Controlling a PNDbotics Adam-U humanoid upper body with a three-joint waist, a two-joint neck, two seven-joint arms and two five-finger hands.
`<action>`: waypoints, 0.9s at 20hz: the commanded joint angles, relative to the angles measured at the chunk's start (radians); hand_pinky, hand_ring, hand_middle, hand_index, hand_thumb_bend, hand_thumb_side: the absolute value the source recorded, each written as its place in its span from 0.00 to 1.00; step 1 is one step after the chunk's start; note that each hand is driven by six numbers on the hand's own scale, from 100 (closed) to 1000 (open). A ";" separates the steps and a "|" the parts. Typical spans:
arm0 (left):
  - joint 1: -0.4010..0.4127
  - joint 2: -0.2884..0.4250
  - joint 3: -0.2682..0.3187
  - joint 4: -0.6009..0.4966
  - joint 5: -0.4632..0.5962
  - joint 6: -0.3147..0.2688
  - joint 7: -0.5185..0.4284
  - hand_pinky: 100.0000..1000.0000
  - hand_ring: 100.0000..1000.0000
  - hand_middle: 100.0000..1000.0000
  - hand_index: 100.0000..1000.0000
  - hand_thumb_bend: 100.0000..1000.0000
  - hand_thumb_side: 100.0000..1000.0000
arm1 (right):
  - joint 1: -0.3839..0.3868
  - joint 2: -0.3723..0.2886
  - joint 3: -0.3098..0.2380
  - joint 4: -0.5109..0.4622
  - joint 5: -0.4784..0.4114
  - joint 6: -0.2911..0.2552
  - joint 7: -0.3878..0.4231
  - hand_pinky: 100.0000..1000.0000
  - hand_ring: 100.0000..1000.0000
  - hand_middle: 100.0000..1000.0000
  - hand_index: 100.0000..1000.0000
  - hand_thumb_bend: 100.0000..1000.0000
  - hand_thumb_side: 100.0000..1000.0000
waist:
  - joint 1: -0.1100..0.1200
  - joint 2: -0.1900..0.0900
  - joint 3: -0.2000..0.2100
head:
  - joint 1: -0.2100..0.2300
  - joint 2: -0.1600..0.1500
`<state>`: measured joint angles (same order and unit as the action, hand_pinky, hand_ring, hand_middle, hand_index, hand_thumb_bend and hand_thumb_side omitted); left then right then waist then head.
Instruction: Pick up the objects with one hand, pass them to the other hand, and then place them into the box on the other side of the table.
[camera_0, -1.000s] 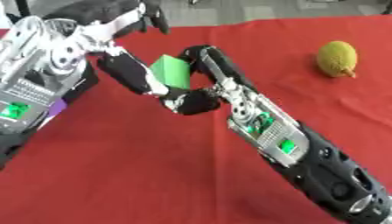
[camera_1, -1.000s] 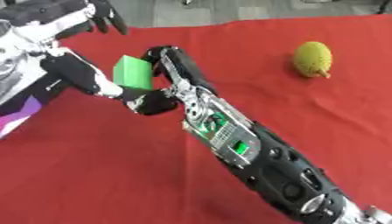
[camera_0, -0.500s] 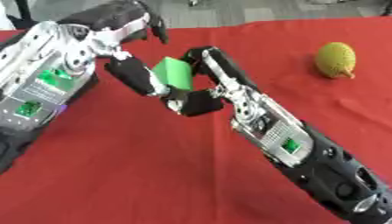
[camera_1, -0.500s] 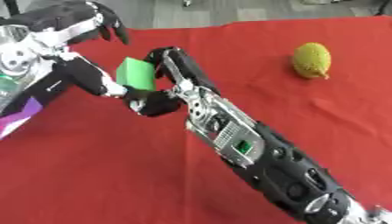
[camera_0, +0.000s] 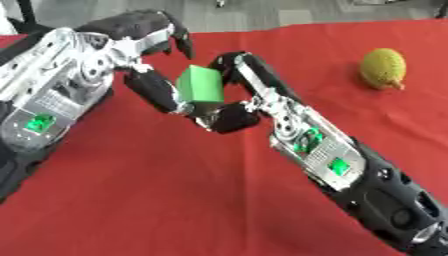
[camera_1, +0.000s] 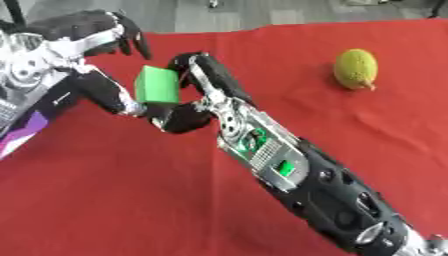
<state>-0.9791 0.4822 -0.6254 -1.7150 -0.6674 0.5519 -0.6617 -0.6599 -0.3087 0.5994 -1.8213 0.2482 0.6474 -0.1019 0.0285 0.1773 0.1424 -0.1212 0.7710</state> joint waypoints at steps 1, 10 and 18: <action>-0.022 0.008 0.008 -0.002 0.013 0.043 -0.021 0.70 0.69 0.68 0.69 0.61 0.24 | -0.019 -0.009 -0.007 -0.028 -0.010 -0.004 0.006 0.75 0.62 0.54 0.55 0.27 0.00 | 0.012 -0.038 0.000 | -0.002 -0.001; -0.018 -0.003 0.013 -0.020 0.062 0.061 0.082 0.68 0.65 0.64 0.65 0.59 0.28 | -0.016 -0.009 0.003 -0.023 -0.004 -0.006 0.030 0.75 0.62 0.54 0.55 0.28 0.00 | 0.012 -0.037 0.001 | -0.007 -0.001; -0.019 -0.013 0.004 -0.014 0.106 0.066 0.147 0.66 0.60 0.58 0.60 0.48 0.27 | -0.014 -0.008 0.008 -0.022 0.004 -0.004 0.056 0.75 0.62 0.55 0.55 0.29 0.00 | 0.012 -0.037 0.001 | -0.006 -0.001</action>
<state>-0.9750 0.4730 -0.6368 -1.7190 -0.5696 0.6094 -0.5228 -0.6604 -0.3149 0.5932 -1.8241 0.2506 0.6460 -0.0568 0.0285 0.1773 0.1429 -0.1265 0.7710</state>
